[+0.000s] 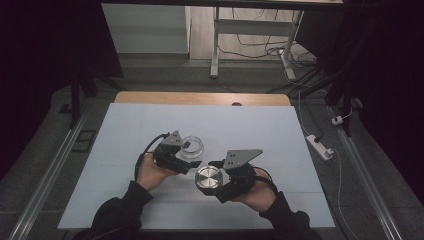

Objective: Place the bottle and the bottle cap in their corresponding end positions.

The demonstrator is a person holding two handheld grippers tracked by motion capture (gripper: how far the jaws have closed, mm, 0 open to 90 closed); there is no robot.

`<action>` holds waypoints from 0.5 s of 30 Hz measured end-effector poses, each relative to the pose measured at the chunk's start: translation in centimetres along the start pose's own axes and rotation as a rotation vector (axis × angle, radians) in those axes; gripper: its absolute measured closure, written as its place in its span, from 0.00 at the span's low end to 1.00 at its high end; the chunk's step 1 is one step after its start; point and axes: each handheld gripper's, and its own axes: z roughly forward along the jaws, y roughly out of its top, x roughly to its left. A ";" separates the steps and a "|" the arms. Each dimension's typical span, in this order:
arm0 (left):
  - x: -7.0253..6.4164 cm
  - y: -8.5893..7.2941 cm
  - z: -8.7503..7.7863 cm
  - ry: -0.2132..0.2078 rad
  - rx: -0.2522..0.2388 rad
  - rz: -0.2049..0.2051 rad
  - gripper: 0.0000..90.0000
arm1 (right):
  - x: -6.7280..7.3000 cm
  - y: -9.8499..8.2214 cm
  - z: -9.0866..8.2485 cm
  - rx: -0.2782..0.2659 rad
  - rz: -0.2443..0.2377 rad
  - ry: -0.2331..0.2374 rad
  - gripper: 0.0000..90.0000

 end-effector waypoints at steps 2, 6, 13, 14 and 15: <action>0.2 0.1 0.1 0.003 -0.002 -0.001 0.18 | 0.1 -0.2 0.1 -0.003 0.000 -0.001 0.21; 0.7 0.5 0.3 0.012 -0.012 -0.003 0.18 | 0.3 -0.6 0.3 0.001 -0.002 -0.003 0.21; 1.5 1.4 0.9 0.024 -0.029 0.001 0.18 | 0.5 -1.5 0.7 0.005 0.006 -0.005 0.21; 1.6 1.5 1.0 0.024 -0.030 -0.001 0.18 | 0.5 -1.6 0.7 0.007 0.007 -0.008 0.21; 1.7 1.6 1.2 0.023 -0.032 -0.001 0.18 | 0.5 -1.8 0.8 0.007 0.011 -0.008 0.21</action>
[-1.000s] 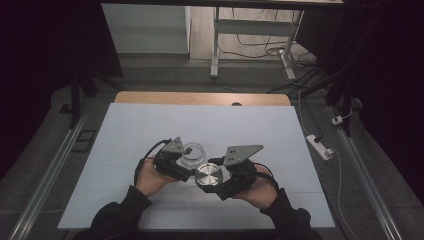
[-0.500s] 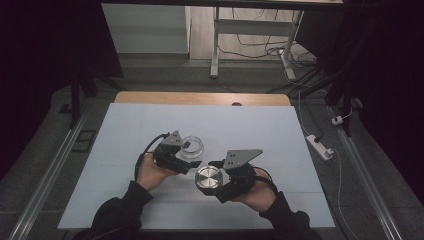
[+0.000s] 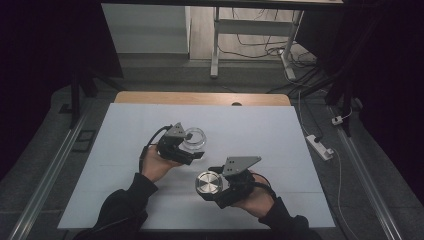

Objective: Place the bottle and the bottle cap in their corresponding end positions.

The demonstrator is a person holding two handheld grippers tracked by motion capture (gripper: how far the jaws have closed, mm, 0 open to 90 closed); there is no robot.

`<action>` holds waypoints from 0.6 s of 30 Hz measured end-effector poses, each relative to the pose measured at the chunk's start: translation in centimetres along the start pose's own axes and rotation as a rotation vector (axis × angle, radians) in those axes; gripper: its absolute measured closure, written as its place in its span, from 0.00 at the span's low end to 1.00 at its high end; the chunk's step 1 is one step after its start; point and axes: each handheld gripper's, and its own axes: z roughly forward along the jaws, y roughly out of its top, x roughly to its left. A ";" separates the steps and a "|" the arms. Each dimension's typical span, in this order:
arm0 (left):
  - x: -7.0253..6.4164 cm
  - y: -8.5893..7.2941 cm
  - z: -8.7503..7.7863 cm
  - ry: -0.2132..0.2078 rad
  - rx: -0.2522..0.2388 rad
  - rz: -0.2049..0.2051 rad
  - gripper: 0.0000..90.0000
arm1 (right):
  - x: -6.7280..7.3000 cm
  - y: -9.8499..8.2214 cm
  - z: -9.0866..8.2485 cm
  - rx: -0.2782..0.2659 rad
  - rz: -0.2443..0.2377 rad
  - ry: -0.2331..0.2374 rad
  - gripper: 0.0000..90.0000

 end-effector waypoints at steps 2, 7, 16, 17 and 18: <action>0.2 0.2 0.3 0.003 -0.003 -0.001 0.18 | 0.0 -0.3 0.1 0.004 0.003 -0.001 0.21; 0.5 0.6 1.1 0.007 -0.004 0.001 0.18 | 0.0 -1.0 0.6 0.014 0.010 -0.008 0.21; 1.1 0.8 2.6 0.006 -0.002 0.003 0.18 | -0.1 -2.1 1.9 0.031 0.010 -0.014 0.21; 1.2 0.8 2.7 0.006 -0.002 0.002 0.18 | -0.1 -2.2 2.1 0.035 0.010 -0.016 0.21; 1.3 0.8 2.9 0.005 -0.006 0.001 0.18 | -0.1 -2.3 2.2 0.038 0.012 -0.018 0.21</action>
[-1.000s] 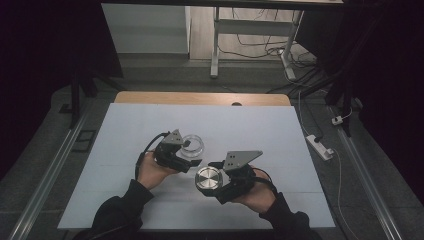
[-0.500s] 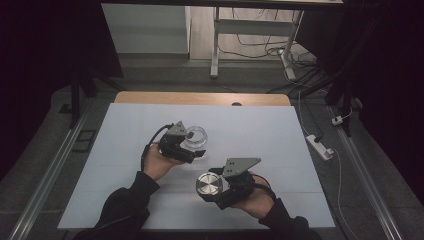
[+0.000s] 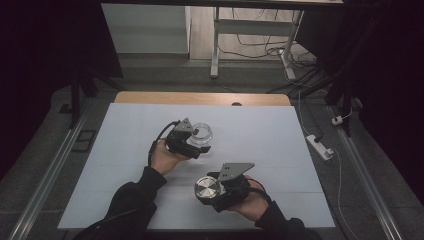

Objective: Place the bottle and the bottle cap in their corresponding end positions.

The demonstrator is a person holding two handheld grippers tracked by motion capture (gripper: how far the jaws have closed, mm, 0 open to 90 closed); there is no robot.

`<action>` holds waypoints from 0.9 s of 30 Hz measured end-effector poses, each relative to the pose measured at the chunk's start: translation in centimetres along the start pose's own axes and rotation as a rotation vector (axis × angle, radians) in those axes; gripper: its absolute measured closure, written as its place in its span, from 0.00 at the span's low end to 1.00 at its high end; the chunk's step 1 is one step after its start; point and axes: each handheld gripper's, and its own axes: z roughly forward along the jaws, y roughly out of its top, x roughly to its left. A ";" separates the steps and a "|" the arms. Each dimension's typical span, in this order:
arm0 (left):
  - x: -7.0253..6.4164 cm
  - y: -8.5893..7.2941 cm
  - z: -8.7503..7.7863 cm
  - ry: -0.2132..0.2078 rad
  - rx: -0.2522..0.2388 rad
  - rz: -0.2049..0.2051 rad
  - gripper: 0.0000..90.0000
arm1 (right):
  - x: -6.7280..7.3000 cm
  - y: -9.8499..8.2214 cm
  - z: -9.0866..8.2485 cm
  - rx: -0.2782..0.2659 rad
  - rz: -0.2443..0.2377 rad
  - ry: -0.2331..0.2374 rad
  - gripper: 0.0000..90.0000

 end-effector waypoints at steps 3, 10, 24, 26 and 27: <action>0.3 0.0 0.4 -0.002 -0.005 -0.002 0.18 | -0.3 -0.3 0.4 0.003 0.001 -0.010 0.21; 0.9 0.0 1.5 0.009 0.002 -0.007 0.18 | -1.0 -1.0 1.3 0.011 0.011 -0.028 0.21; 1.4 -0.3 2.9 0.027 0.016 -0.003 0.18 | -2.0 -2.1 3.1 0.028 0.014 -0.042 0.21; 1.5 -0.4 3.1 0.029 0.022 -0.004 0.18 | -2.1 -2.2 3.4 0.035 0.018 -0.037 0.21; 1.5 -0.5 3.2 0.030 0.025 -0.004 0.18 | -2.1 -2.3 3.6 0.039 0.015 -0.037 0.21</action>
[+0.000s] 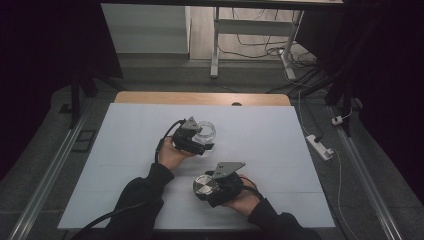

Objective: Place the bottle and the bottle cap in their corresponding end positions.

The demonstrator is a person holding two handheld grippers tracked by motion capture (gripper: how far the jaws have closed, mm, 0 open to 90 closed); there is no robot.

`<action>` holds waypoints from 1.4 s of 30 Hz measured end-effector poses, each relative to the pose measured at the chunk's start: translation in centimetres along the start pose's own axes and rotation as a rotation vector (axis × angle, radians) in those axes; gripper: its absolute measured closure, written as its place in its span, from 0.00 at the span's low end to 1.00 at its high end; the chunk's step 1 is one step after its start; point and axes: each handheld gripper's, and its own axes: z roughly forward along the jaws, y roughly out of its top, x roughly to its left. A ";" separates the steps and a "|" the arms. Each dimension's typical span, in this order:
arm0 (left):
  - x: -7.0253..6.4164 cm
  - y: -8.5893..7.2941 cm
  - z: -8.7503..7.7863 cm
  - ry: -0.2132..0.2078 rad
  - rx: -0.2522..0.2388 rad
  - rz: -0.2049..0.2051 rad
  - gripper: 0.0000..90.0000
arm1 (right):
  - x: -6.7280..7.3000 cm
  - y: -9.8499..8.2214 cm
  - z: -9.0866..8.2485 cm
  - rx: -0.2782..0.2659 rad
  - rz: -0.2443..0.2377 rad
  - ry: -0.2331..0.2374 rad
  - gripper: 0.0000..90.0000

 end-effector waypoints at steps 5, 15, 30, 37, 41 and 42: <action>0.1 -0.3 0.3 0.010 0.007 -0.002 0.18 | -0.1 -0.2 0.7 0.015 -0.006 -0.002 0.21; 0.3 -0.6 0.5 0.033 0.019 -0.001 0.18 | -0.6 -0.8 1.4 0.040 0.003 -0.008 0.21; 0.5 -1.0 0.8 0.046 0.047 0.005 0.18 | -0.4 -1.0 2.8 0.082 -0.016 -0.013 0.21; 0.4 -1.2 0.8 0.049 0.043 0.008 0.18 | -0.4 -0.9 3.1 0.106 -0.042 -0.028 0.21; 0.6 -1.4 0.8 0.040 0.039 0.002 0.17 | -0.4 -0.9 3.1 0.108 -0.025 -0.027 0.20; 0.7 -1.5 0.7 0.036 0.038 0.004 0.17 | -0.4 -0.9 3.1 0.111 -0.021 -0.026 0.20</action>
